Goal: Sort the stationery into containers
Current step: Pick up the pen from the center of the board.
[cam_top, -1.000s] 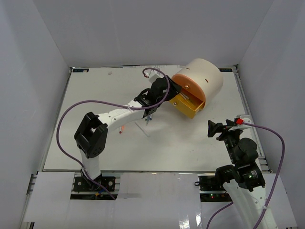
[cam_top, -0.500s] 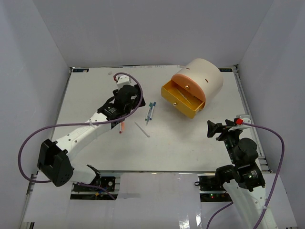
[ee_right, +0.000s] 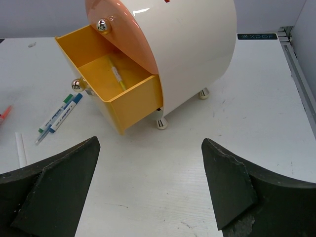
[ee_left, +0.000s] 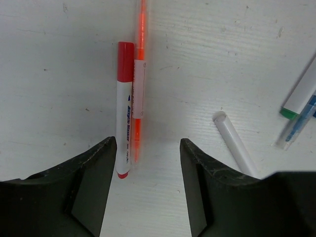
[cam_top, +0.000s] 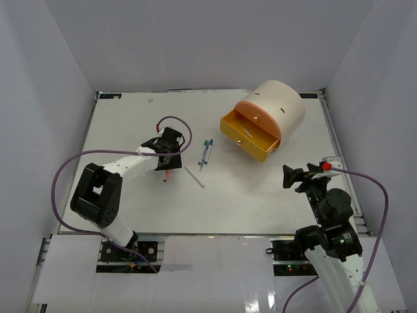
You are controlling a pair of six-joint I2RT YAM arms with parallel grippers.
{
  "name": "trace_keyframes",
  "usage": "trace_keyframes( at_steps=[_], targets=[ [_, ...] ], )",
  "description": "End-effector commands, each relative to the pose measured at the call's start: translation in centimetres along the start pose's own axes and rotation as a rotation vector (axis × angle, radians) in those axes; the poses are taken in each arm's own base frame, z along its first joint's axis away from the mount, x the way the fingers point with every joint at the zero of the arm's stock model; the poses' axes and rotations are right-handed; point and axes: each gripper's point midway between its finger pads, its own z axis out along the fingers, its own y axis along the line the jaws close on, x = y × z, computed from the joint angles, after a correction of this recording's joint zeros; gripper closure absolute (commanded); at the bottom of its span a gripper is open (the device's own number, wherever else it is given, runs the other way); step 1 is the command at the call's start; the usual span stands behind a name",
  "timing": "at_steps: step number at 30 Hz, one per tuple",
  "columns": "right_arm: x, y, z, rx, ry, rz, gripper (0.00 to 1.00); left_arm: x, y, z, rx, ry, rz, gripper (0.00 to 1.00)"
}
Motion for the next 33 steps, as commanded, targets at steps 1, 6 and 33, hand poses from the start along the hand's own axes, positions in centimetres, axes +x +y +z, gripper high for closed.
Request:
trace_keyframes(
  at_steps=[1, 6, 33],
  targets=[
    [-0.5, 0.2, 0.3, -0.010, -0.025, 0.003, 0.10, -0.9, -0.6, -0.1, 0.028, -0.005, -0.002, 0.35],
    [-0.4, 0.3, 0.4, -0.012, -0.023, 0.003, 0.10, -1.1, -1.0, 0.6, 0.033, 0.009, -0.002, 0.41],
    [-0.6, 0.3, 0.3, -0.015, -0.028, 0.001, 0.10, -0.6, -2.5, 4.0, 0.050, 0.101, -0.027, 0.50]
  ],
)
